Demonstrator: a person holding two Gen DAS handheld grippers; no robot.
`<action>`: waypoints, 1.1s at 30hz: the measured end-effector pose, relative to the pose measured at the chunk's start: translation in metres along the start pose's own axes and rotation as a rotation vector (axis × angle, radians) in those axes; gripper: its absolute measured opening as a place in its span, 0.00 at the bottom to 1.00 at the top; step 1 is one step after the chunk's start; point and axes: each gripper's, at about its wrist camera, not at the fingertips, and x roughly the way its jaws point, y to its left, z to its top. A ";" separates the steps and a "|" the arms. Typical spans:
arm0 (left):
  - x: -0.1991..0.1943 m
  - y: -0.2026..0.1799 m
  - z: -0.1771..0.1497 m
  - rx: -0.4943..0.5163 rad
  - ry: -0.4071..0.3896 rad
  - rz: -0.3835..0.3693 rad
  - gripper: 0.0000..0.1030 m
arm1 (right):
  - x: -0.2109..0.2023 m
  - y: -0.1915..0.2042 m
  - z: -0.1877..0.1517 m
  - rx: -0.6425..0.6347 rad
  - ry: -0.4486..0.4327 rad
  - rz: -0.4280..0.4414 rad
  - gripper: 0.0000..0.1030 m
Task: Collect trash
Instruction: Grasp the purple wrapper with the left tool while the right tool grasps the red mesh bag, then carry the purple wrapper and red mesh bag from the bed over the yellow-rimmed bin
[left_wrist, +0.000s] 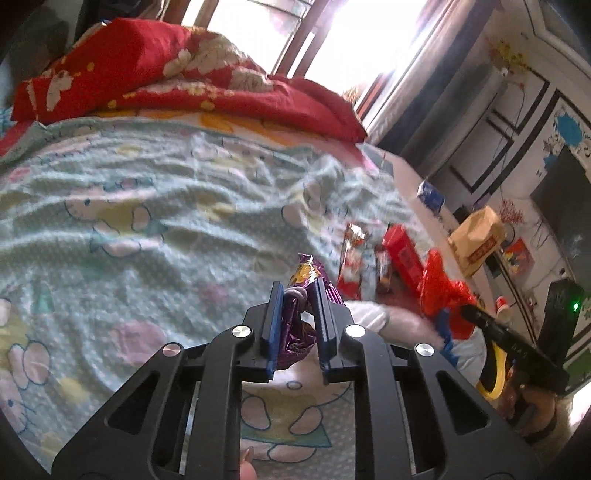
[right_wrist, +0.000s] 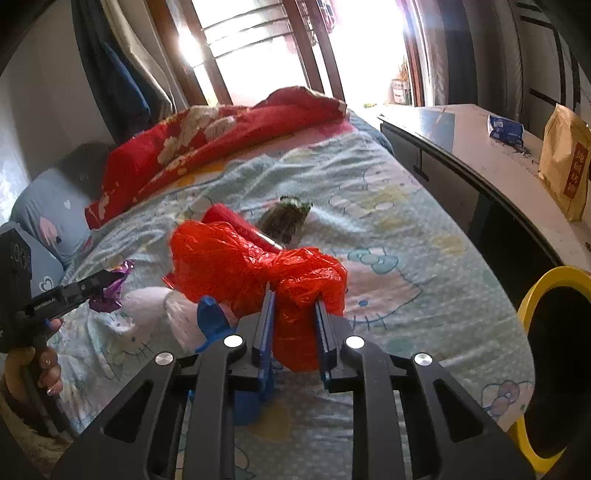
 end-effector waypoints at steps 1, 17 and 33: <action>-0.003 -0.001 0.002 0.000 -0.012 -0.003 0.10 | -0.003 0.000 0.001 -0.003 -0.012 -0.004 0.18; -0.010 -0.060 0.018 0.089 -0.048 -0.114 0.10 | -0.046 0.008 0.013 -0.065 -0.135 -0.034 0.11; 0.006 -0.146 0.016 0.240 -0.037 -0.208 0.10 | -0.089 -0.024 0.011 -0.030 -0.209 -0.077 0.10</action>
